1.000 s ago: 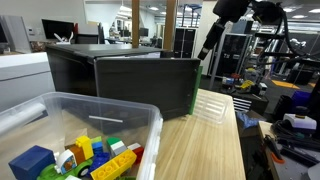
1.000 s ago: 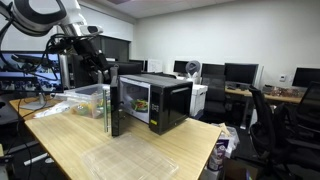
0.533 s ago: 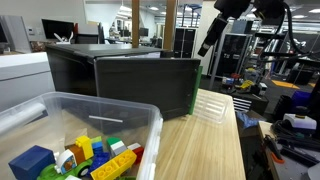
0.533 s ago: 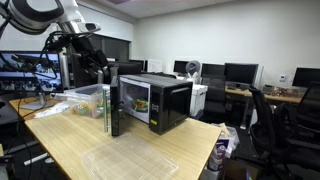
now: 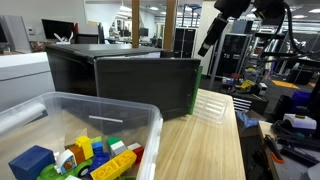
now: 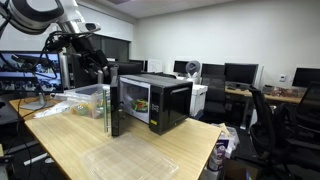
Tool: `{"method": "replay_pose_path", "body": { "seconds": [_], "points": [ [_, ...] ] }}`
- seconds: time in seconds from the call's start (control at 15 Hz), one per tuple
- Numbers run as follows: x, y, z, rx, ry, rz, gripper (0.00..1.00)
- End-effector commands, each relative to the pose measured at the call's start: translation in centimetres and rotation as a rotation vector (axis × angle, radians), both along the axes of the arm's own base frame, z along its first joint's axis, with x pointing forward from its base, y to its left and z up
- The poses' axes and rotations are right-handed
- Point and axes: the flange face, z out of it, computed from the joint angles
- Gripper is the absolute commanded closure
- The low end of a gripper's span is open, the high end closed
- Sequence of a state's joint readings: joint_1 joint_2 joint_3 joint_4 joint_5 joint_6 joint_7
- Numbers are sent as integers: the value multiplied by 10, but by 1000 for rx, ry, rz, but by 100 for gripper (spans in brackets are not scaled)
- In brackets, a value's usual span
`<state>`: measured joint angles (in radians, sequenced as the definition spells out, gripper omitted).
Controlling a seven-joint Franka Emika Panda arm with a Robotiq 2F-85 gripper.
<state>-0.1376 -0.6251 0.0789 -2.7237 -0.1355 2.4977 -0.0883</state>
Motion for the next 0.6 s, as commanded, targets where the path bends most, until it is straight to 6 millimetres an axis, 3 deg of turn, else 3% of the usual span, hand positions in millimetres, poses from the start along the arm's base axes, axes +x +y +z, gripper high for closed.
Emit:
{"method": "replay_pose_path", "body": {
  "seconds": [0.0,0.53],
  "points": [
    [0,0,0,0,1,0,0],
    [3,1,0,9,7,18,0]
  ]
}}
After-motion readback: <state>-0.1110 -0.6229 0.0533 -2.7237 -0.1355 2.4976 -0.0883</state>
